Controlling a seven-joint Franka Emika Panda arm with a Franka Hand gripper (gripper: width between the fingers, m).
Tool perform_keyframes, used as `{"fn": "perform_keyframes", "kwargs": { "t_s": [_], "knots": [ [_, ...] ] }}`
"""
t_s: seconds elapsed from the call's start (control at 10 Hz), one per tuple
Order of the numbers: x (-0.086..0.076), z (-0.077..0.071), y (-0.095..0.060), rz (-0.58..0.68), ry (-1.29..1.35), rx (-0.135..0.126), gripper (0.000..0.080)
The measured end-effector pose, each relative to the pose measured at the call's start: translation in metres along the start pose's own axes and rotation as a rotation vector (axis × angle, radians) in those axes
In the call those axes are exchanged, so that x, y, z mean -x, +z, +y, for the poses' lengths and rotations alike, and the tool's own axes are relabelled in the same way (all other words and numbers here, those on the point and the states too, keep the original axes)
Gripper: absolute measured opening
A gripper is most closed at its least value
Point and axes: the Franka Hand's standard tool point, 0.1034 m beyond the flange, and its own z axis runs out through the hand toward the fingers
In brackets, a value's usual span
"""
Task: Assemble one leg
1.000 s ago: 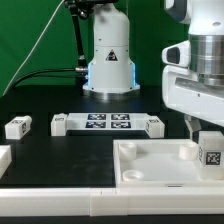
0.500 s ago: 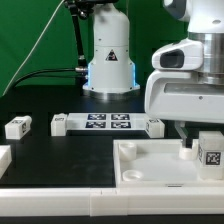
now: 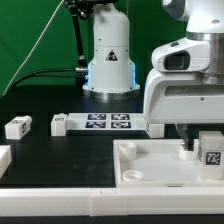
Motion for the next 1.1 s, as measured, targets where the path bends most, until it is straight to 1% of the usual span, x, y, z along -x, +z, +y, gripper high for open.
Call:
{"fn": "perform_keyframes", "kwargs": {
  "t_s": [0.1, 0.2, 0.3, 0.5, 0.6, 0.9, 1.0, 1.1],
  "knots": [
    [0.0000, 0.0000, 0.0000, 0.000, 0.000, 0.000, 0.0370],
    [-0.0001, 0.0009, 0.0001, 0.000, 0.001, 0.001, 0.0370],
    [-0.0001, 0.0018, 0.0002, 0.000, 0.002, 0.002, 0.0292],
    [-0.0002, 0.0020, 0.0002, 0.001, 0.052, 0.001, 0.0292],
    [0.0002, 0.0020, 0.0002, 0.009, 0.181, 0.001, 0.0292],
    [0.0005, 0.0029, 0.0007, 0.008, 0.642, -0.015, 0.0292],
    [0.0002, 0.0031, 0.0007, 0.005, 0.770, -0.022, 0.0294],
    [0.0003, 0.0028, 0.0006, 0.005, 0.853, -0.021, 0.0294]
  ]
}}
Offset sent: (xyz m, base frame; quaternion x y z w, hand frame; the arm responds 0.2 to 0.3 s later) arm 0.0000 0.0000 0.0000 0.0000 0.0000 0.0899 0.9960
